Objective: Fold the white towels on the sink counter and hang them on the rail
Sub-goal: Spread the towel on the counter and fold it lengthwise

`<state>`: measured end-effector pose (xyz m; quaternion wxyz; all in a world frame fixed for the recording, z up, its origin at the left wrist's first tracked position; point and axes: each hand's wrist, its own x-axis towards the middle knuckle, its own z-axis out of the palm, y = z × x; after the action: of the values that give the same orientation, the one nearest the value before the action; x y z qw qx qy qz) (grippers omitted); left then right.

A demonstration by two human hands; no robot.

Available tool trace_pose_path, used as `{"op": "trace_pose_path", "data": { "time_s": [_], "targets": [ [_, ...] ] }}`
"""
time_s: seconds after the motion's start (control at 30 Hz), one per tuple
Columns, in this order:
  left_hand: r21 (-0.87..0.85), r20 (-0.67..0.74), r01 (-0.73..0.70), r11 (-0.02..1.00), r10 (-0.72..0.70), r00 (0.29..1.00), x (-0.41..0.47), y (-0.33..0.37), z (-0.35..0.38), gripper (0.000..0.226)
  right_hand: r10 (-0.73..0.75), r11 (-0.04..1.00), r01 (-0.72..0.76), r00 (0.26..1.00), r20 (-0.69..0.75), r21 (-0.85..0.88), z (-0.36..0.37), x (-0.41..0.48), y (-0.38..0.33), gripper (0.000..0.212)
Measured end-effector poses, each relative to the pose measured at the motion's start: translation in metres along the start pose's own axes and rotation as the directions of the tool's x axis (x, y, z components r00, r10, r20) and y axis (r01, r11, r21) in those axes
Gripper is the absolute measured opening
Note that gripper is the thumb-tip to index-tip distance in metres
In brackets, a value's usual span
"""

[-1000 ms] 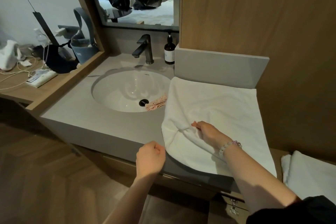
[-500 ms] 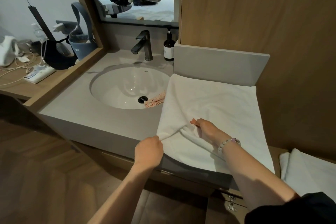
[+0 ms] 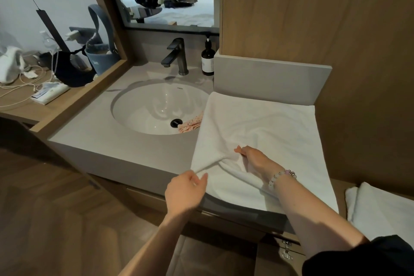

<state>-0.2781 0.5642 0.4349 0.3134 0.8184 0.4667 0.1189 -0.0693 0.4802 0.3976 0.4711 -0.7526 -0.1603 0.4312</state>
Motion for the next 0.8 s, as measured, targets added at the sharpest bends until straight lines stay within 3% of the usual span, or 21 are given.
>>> {"op": "trace_pose_path", "data": {
  "time_s": [0.13, 0.23, 0.43, 0.53, 0.63, 0.73, 0.8],
  "targets": [
    [0.376, 0.082, -0.121, 0.918, 0.097, 0.992, 0.006, 0.024, 0.006, 0.042, -0.004, 1.000, 0.004, 1.000, -0.006, 0.000, 0.001, 0.001, -0.001, 0.032],
    [0.465, 0.108, -0.147, 0.873, 0.109, 0.988, 0.010, 0.024, 0.009, 0.037, -0.002, 1.000, 0.002, 1.000, 0.004, 0.009, 0.001, 0.000, -0.002, 0.034],
    [0.337, 0.104, -0.121, 0.934, 0.091, 0.990, -0.001, 0.011, 0.005, 0.026, -0.016, 0.997, 0.016, 1.000, 0.003, 0.082, 0.000, 0.006, 0.003, 0.028],
    [0.193, 0.068, -0.085, 0.977, 0.073, 0.995, -0.013, -0.004, 0.000, 0.020, 0.002, 0.996, -0.003, 1.000, 0.007, 0.092, 0.002, 0.007, 0.001, 0.038],
    [0.078, 0.049, 0.049, 0.996, -0.053, 0.997, -0.024, -0.020, 0.004, 0.019, 0.018, 0.996, -0.020, 1.000, 0.019, 0.091, 0.001, 0.007, 0.002, 0.066],
    [-0.110, 0.079, 0.235, 0.966, -0.227, 0.971, -0.030, -0.028, 0.009, 0.016, 0.022, 0.993, -0.026, 0.999, 0.032, 0.111, 0.003, -0.001, -0.004, 0.053],
    [-0.144, 0.086, 0.288, 0.947, -0.278, 0.957, -0.032, -0.028, 0.011, 0.016, 0.021, 0.994, -0.025, 0.999, 0.039, 0.104, 0.002, -0.001, -0.003, 0.051]
  ]
}}
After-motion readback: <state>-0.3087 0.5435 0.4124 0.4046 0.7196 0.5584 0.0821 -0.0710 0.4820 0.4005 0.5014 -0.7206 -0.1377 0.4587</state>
